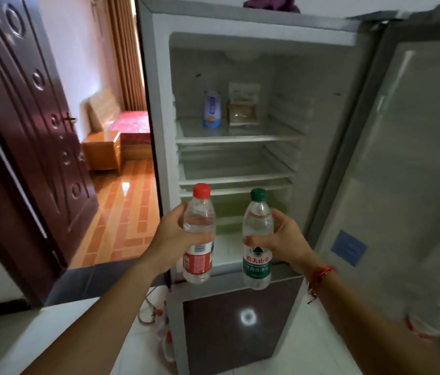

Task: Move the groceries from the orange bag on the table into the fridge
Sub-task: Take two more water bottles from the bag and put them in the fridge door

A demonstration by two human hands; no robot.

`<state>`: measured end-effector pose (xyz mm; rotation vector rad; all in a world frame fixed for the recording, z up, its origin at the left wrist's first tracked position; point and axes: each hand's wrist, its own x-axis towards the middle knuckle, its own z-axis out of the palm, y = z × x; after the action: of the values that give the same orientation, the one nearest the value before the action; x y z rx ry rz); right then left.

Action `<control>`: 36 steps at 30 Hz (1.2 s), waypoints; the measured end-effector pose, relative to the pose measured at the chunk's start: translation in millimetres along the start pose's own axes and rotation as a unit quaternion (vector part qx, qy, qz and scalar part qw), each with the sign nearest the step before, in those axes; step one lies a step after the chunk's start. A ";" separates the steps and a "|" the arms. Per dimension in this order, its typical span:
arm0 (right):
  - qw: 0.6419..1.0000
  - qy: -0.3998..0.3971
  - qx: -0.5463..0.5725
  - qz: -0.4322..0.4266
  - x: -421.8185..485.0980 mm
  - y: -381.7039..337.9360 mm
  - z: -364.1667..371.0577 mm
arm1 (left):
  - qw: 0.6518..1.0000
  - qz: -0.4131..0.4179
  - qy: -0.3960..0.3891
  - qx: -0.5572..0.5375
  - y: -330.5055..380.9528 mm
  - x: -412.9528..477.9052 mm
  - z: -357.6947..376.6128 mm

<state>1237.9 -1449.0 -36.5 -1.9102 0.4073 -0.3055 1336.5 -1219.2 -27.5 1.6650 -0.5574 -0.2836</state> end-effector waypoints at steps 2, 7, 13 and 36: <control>0.999 0.035 -0.001 0.016 -2.1 7.5 -14.2 | 0.999 0.000 -0.037 -0.005 -1.7 20.8 11.9; 0.991 0.121 -0.010 0.059 -13.8 21.6 -37.2 | 0.991 -0.004 -0.132 -0.032 -6.6 64.4 45.8; 0.966 0.235 -0.013 0.110 -37.2 25.5 -49.6 | 0.967 -0.006 -0.244 -0.078 -7.7 96.9 85.3; 0.890 0.420 0.001 0.177 -142.2 62.1 -123.8 | 0.903 0.063 -0.417 -0.085 9.1 85.9 237.6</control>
<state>1051.2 -1514.6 -52.3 -1.5710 1.3082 -0.8849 1292.2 -1467.2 -49.4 1.2749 -1.2322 -0.9441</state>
